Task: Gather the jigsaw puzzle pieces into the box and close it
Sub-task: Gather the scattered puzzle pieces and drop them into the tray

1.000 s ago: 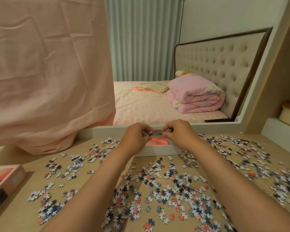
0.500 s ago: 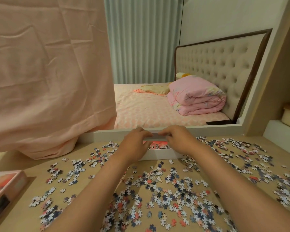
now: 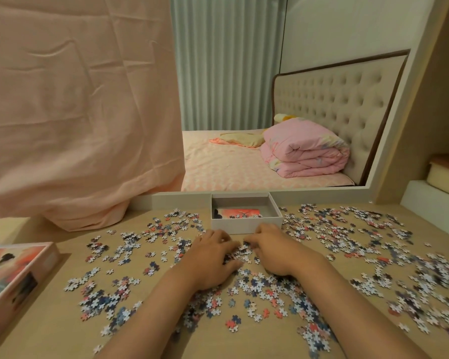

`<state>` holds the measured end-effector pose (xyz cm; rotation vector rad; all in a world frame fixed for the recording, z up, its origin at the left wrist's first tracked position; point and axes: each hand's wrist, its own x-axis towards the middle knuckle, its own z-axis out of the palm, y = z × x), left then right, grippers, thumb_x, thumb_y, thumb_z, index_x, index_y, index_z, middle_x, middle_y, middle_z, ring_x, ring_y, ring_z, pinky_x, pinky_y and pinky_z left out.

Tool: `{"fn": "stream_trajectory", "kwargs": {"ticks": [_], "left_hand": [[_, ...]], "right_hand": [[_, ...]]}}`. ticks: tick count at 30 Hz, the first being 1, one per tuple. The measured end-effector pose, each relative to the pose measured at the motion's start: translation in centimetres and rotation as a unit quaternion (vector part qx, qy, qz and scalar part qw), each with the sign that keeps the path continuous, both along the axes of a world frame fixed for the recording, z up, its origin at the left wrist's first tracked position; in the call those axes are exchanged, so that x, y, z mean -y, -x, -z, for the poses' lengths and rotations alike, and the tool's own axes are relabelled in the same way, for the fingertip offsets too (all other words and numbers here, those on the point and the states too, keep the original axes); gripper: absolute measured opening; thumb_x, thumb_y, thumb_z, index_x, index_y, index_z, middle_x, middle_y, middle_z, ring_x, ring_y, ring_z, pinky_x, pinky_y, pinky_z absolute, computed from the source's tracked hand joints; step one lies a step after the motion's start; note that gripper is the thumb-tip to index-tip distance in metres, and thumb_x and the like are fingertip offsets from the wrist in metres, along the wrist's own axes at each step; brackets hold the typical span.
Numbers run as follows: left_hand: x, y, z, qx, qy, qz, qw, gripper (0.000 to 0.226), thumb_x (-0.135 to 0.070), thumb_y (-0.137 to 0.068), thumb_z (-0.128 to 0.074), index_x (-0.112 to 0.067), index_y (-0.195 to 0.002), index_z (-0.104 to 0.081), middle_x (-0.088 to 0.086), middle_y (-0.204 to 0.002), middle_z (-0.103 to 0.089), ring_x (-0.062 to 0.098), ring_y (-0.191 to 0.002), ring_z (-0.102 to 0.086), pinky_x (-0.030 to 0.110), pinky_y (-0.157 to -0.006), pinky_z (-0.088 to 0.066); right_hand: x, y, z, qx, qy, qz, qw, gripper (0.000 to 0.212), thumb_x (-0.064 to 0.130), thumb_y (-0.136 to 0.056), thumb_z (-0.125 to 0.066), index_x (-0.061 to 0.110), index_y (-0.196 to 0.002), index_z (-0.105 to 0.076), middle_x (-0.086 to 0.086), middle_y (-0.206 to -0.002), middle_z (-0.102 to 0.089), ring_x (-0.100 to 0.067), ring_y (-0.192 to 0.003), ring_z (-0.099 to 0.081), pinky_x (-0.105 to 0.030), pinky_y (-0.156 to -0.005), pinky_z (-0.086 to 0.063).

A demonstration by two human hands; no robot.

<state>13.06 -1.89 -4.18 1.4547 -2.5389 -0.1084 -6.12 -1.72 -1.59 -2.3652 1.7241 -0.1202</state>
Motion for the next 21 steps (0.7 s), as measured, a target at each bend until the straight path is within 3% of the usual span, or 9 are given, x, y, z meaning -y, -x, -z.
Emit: {"fn": "stream_trajectory", "kwargs": {"ticks": [4, 7, 10, 13, 17, 21], "left_hand": [[-0.1, -0.2, -1.3, -0.072, -0.035, 0.029, 0.996, 0.036, -0.045, -0.092, -0.058, -0.033, -0.126, -0.062, -0.01, -0.116, -0.052, 0.01, -0.11, -0.048, 0.034, -0.096, -0.045], [-0.2, -0.8, -2.6, -0.074, -0.053, 0.01, 0.996, 0.051, -0.056, -0.089, -0.057, -0.033, -0.135, -0.053, -0.012, -0.126, -0.047, 0.009, -0.111, -0.05, 0.03, -0.095, -0.045], [-0.1, -1.8, -3.5, -0.009, -0.097, -0.031, 0.995, 0.071, -0.063, -0.082, -0.06, -0.037, -0.144, -0.04, -0.01, -0.135, -0.037, 0.014, -0.124, -0.042, 0.037, -0.105, -0.04], [-0.2, -1.7, -2.7, 0.019, -0.121, -0.029, 0.992, 0.063, -0.059, -0.085, -0.059, -0.037, -0.142, -0.044, -0.005, -0.132, -0.037, 0.018, -0.128, -0.036, 0.044, -0.109, -0.037], [-0.5, -0.5, -2.0, -0.028, -0.084, 0.002, 0.996, 0.048, -0.044, -0.093, -0.058, -0.029, -0.139, -0.052, -0.003, -0.125, -0.044, 0.015, -0.123, -0.041, 0.036, -0.105, -0.038], [-0.3, -0.9, -2.1, -0.013, -0.088, -0.002, 0.996, 0.061, -0.053, -0.088, -0.061, -0.028, -0.142, -0.048, -0.004, -0.128, -0.042, 0.015, -0.123, -0.04, 0.038, -0.104, -0.04]], "right_hand": [[-0.7, 0.0, -0.7, 0.07, -0.026, -0.023, 0.997, 0.042, 0.013, -0.1, -0.045, 0.037, -0.13, -0.061, 0.003, -0.119, -0.048, -0.019, -0.111, -0.048, -0.042, -0.101, -0.043], [-1.0, 1.3, -1.8, 0.088, -0.026, 0.011, 0.996, 0.038, 0.023, -0.1, -0.051, 0.035, -0.136, -0.056, 0.005, -0.138, -0.046, -0.019, -0.123, -0.05, -0.04, -0.108, -0.04], [-1.3, 2.3, -2.9, 0.029, -0.062, 0.043, 0.997, 0.056, 0.036, -0.093, -0.062, 0.03, -0.146, -0.046, 0.0, -0.152, -0.038, -0.022, -0.135, -0.044, -0.038, -0.112, -0.035], [-1.9, 1.2, -2.5, 0.024, -0.099, 0.047, 0.994, 0.064, 0.033, -0.09, -0.067, 0.027, -0.149, -0.042, -0.002, -0.15, -0.039, -0.024, -0.134, -0.045, -0.036, -0.11, -0.036], [-1.6, -0.5, -1.3, 0.003, -0.059, 0.023, 0.998, 0.052, 0.027, -0.094, -0.061, 0.029, -0.144, -0.048, -0.006, -0.143, -0.038, -0.029, -0.13, -0.044, -0.038, -0.108, -0.04], [-1.5, -0.3, -1.2, 0.042, -0.071, 0.043, 0.996, 0.064, 0.039, -0.088, -0.062, 0.025, -0.147, -0.044, -0.004, -0.145, -0.036, -0.026, -0.134, -0.041, -0.042, -0.11, -0.04]]}}
